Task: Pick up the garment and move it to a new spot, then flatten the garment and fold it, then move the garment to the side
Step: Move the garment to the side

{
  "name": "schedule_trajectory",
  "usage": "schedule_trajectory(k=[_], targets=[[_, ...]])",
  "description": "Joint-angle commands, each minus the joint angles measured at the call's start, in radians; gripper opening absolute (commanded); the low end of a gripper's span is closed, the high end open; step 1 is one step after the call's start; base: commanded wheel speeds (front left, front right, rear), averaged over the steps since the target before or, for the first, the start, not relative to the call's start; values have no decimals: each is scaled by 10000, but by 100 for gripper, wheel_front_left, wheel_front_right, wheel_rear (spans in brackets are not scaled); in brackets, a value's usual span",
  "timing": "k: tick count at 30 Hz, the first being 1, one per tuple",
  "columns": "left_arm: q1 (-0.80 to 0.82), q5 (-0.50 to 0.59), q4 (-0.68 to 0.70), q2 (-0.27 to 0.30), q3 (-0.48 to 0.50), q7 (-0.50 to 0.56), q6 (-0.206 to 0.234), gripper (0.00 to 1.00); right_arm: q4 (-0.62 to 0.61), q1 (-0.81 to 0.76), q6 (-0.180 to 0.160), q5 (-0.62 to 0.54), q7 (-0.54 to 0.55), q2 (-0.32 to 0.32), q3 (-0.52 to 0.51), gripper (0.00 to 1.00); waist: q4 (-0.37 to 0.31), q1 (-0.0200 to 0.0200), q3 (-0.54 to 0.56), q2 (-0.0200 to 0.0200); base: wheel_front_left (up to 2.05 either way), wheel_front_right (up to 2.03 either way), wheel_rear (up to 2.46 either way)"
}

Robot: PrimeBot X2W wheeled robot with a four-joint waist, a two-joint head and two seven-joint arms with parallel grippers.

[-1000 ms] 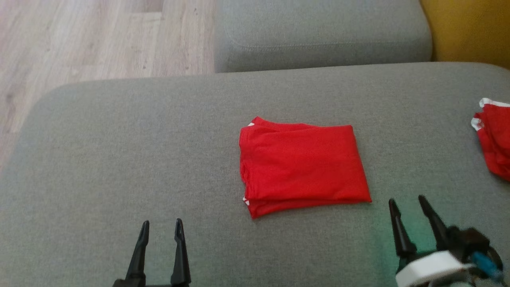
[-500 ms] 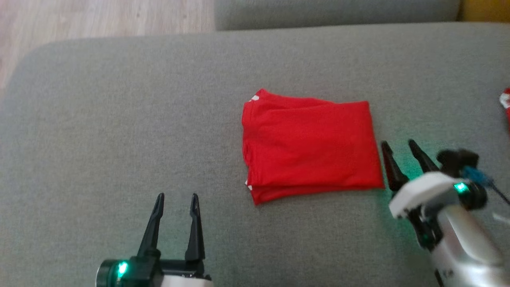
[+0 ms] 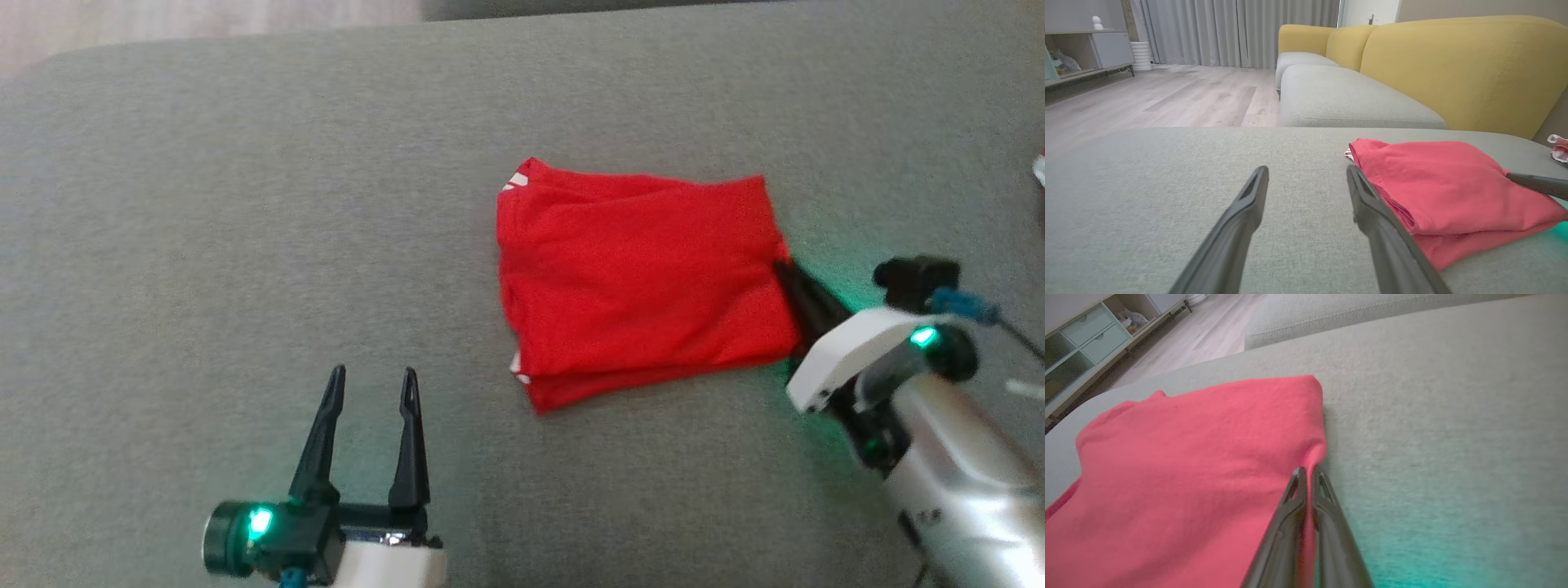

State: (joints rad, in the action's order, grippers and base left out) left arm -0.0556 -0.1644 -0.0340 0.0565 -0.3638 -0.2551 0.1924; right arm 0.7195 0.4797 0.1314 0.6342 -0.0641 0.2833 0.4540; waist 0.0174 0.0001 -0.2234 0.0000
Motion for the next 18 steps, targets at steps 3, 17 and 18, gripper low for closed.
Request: schedule_trajectory(k=[3,17,18], targets=[[599,171,491,-62,245,-67,-46,100,-728,639,-7,76,-257,915,289,0,-693,-1,-523,0,0,0,0],[1502,649,402,-63,462,-67,-231,100,-2521,1309,-7,-301,144,4127,-772,0,-2311,-1,-1845,0,0,0,0],[1546,665,393,-63,467,-67,-241,100,-2639,1299,-7,-340,212,4295,-956,0,-2375,-1,-1921,0,0,0,0]])
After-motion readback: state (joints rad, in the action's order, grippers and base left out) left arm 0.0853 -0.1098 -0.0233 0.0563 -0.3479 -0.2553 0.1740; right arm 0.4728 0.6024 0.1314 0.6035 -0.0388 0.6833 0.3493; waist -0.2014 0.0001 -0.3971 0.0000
